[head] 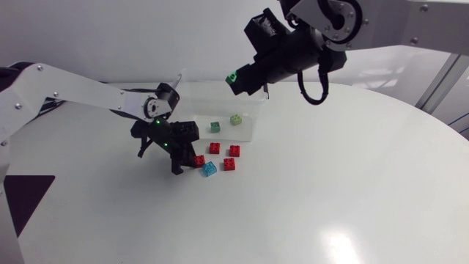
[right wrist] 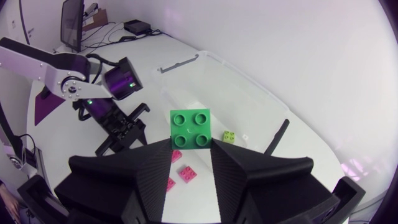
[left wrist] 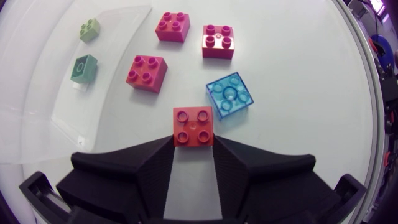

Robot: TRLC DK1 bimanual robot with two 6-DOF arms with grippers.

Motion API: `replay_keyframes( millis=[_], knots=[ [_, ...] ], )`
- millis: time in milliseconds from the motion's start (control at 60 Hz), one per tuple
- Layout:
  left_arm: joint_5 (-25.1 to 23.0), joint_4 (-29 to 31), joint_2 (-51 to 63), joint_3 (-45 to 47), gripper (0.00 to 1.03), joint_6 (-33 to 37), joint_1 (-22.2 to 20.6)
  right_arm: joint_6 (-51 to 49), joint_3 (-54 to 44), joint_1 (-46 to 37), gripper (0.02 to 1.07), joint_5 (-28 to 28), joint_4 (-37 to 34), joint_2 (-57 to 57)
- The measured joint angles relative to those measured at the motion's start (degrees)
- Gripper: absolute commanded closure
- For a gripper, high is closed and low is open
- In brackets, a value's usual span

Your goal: Place the duplo bricks in the container

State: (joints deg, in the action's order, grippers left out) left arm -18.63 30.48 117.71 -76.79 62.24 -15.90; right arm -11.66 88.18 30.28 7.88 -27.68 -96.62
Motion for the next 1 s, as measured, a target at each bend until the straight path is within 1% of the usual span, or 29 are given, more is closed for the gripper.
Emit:
replay_keyframes(
  millis=[183,333,417,450,500,550,633,650,733,783,833,883,967,1000],
  knots=[
    [-1.09,0.04,-6.14,6.54,0.95,0.55,2.05,1.44,4.11,-1.92,0.89,-0.66,3.67,-6.45],
    [-2.38,0.09,-13.77,11.10,0.95,0.83,3.93,1.88,8.17,-3.37,0.88,-1.77,4.39,-12.55],
    [-3.26,0.50,-18.69,12.63,0.95,0.79,4.74,2.27,11.17,-3.82,0.79,-2.43,4.42,-16.28],
    [-3.52,0.55,-20.79,12.90,0.95,0.74,5.03,2.29,12.28,-3.89,0.70,-3.17,4.42,-17.64],
    [-3.89,0.50,-23.58,12.90,0.95,0.42,5.29,2.29,13.70,-4.15,0.53,-3.65,4.42,-19.50],
    [-4.37,0.50,-25.97,12.68,0.95,-0.76,5.40,2.32,14.80,-4.17,0.39,-4.17,4.35,-20.92],
    [-5.55,0.57,-28.52,11.04,0.95,-3.10,5.62,2.32,15.72,-4.22,0.21,-4.74,4.26,-22.03],
    [-5.81,0.61,-28.68,10.47,0.95,-3.87,5.64,2.32,15.72,-4.22,0.19,-4.76,4.20,-22.05],
    [-7.15,0.33,-28.83,7.28,0.95,-7.32,5.77,2.32,15.72,-4.22,0.15,-4.74,3.91,-21.79],
    [-7.52,-1.14,-28.79,5.75,0.94,-9.90,5.77,2.32,15.58,-4.20,0.13,-4.76,3.89,-21.22],
    [-7.85,-3.98,-28.46,4.17,0.94,-12.76,5.77,2.32,14.82,-4.20,0.12,-4.76,3.91,-20.13],
    [-7.96,-8.09,-27.71,2.75,0.94,-16.06,5.75,2.29,13.14,-4.20,0.12,-4.76,3.91,-18.19],
    [-7.98,-13.68,-25.31,0.11,0.94,-21.70,5.64,2.29,9.11,-4.15,0.12,-4.74,3.91,-13.68],
    [-7.93,-15.06,-24.11,-1.07,0.94,-23.78,5.64,2.32,7.19,-4.15,0.12,-4.74,3.89,-11.54]
  ],
)
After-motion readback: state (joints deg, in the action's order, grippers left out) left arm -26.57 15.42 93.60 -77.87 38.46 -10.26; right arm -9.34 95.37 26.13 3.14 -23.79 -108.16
